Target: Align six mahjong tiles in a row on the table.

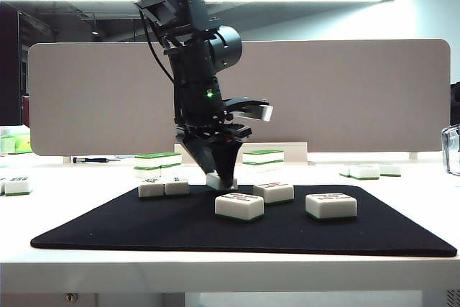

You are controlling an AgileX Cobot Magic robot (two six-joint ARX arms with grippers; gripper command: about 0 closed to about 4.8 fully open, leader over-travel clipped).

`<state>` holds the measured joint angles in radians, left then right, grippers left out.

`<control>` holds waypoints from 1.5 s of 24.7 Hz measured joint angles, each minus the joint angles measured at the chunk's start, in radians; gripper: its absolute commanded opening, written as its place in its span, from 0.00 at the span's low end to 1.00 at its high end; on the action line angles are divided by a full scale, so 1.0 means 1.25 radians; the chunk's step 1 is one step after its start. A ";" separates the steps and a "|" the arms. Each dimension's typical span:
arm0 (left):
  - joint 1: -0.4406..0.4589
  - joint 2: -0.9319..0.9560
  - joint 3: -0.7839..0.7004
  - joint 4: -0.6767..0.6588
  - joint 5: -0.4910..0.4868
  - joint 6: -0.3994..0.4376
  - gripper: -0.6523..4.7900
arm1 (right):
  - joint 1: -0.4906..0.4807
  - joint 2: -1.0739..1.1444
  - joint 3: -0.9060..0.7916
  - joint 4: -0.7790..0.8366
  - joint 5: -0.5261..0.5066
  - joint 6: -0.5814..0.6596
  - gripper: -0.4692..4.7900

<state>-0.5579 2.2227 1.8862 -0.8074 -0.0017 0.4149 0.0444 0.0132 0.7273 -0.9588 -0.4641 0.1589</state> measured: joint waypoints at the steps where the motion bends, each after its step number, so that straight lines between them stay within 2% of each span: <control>1: 0.007 0.000 0.000 -0.002 -0.002 0.000 0.55 | 0.000 0.000 0.000 0.000 0.000 0.000 0.09; 13: 0.035 -0.001 0.002 -0.070 -0.014 0.104 0.56 | 0.000 0.000 0.000 0.000 0.000 0.000 0.09; 22: 0.034 -0.002 0.004 -0.095 -0.014 0.105 0.58 | 0.000 0.000 0.000 0.000 0.000 0.000 0.09; 23: 0.034 -0.001 0.004 -0.104 -0.014 0.105 0.59 | 0.000 0.000 0.000 0.000 0.000 0.000 0.09; 25: 0.034 -0.003 0.003 -0.113 -0.014 0.105 0.71 | 0.000 0.000 0.000 0.000 0.000 0.000 0.09; 31: 0.033 -0.029 0.011 -0.107 -0.015 0.107 0.71 | 0.000 0.000 0.000 0.000 0.000 0.000 0.09; 34: 0.027 -0.027 0.042 -0.118 -0.014 0.066 0.71 | 0.000 0.000 0.000 0.000 0.000 0.000 0.09; 37: -0.008 -0.030 0.075 -0.114 0.079 -0.034 0.71 | 0.000 0.000 0.000 0.000 0.000 0.000 0.09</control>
<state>-0.5682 2.1853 1.9797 -0.9497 0.0975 0.3729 0.0444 0.0132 0.7273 -0.9588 -0.4641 0.1593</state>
